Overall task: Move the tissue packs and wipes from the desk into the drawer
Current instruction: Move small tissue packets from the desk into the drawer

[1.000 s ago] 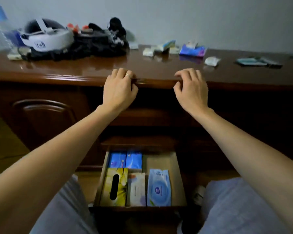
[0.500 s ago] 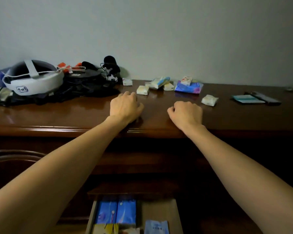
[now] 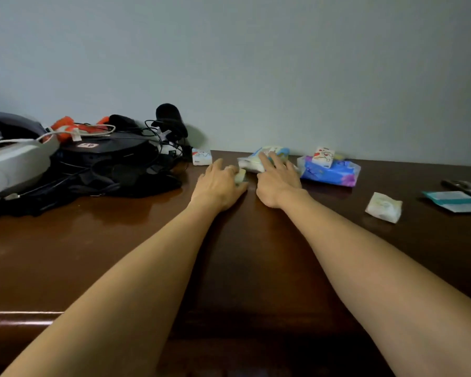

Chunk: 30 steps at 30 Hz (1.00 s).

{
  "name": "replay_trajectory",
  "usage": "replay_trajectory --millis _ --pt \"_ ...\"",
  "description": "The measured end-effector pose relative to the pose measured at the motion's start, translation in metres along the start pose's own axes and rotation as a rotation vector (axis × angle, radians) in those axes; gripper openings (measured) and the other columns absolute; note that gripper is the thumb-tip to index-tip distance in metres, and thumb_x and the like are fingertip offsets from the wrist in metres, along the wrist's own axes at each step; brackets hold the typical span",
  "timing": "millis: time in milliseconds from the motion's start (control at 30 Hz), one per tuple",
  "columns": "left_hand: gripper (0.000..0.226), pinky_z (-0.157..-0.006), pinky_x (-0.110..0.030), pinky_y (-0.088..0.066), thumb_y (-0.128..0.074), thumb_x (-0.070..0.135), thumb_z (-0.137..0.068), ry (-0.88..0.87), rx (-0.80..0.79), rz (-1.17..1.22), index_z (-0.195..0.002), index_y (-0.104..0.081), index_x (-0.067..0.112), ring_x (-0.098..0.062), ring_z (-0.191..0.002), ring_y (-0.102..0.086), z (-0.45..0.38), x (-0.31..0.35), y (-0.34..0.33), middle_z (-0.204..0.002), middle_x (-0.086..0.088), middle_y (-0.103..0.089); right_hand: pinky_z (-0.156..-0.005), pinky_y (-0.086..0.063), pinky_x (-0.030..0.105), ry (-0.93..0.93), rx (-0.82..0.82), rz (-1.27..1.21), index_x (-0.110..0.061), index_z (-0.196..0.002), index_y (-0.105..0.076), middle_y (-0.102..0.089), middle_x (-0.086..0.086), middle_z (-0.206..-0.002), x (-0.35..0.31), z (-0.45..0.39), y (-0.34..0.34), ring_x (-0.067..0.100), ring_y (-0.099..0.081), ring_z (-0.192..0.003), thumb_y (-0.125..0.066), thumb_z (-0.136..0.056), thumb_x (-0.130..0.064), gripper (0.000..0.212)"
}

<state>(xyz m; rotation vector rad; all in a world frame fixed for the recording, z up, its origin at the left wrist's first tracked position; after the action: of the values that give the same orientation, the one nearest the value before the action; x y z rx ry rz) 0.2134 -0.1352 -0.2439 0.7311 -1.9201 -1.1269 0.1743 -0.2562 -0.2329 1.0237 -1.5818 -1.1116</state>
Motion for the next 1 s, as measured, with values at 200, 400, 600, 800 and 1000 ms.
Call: replay_trajectory --millis 200,400,600,800,1000 --pt "0.046 -0.088 -0.043 -0.046 -0.058 0.035 -0.093 0.051 0.047 0.047 -0.132 -0.045 0.014 -0.034 -0.114 -0.055 0.002 -0.001 0.008 -0.127 -0.015 -0.054 -0.119 -0.023 0.044 -0.062 -0.022 -0.185 -0.011 -0.155 -0.037 -0.025 0.004 -0.165 0.008 0.005 -0.011 0.029 -0.027 -0.148 -0.039 -0.099 -0.020 0.057" --pt "0.070 -0.106 -0.054 -0.036 -0.056 0.021 -0.093 0.085 0.002 0.094 -0.153 -0.021 0.014 -0.040 -0.130 -0.034 0.052 0.006 0.021 -0.144 -0.019 -0.030 -0.107 -0.040 0.043 -0.057 -0.036 -0.368 -0.019 -0.156 -0.034 -0.035 0.004 -0.160 0.006 0.066 -0.005 0.028 -0.041 -0.141 -0.036 -0.100 -0.020 0.056" --pt "0.055 -0.103 -0.047 -0.036 -0.055 0.016 -0.091 0.160 0.203 0.331 -0.143 -0.038 0.007 -0.040 -0.125 -0.036 0.148 0.015 0.066 -0.136 -0.016 -0.032 -0.099 -0.051 0.038 0.090 0.373 -0.485 -0.025 -0.124 -0.071 -0.061 -0.004 -0.139 -0.009 0.173 0.054 0.019 -0.059 -0.124 -0.058 -0.096 -0.023 0.031" --pt "0.026 -0.084 -0.039 -0.047 -0.051 0.029 -0.083 0.127 0.416 0.824 -0.109 -0.048 0.027 -0.012 -0.092 -0.054 0.269 0.032 0.107 -0.111 0.003 -0.048 -0.079 -0.054 0.023 0.063 0.838 -1.241 -0.021 -0.085 -0.065 -0.067 -0.014 -0.084 0.007 0.300 0.092 0.003 -0.064 -0.081 -0.073 -0.078 -0.012 0.014" --pt "0.039 -0.075 -0.036 -0.050 -0.061 0.031 -0.085 0.106 0.259 1.128 -0.120 -0.044 0.029 -0.012 -0.093 -0.061 0.393 0.028 0.029 -0.111 0.007 -0.063 -0.061 -0.041 0.015 -0.218 0.891 -1.626 -0.026 -0.099 -0.047 -0.050 -0.007 -0.085 -0.004 0.412 -0.002 -0.002 -0.050 -0.068 -0.055 -0.080 -0.009 0.027"
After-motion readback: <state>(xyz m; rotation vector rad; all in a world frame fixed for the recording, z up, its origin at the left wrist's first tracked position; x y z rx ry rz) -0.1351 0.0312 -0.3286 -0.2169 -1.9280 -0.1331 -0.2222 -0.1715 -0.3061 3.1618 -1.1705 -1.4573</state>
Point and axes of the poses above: each hand's wrist, its own z-axis away from the middle knuckle, its own y-axis out of the back of the hand, x = y × z, the point moved 9 cm from there along -z, towards the middle knuckle
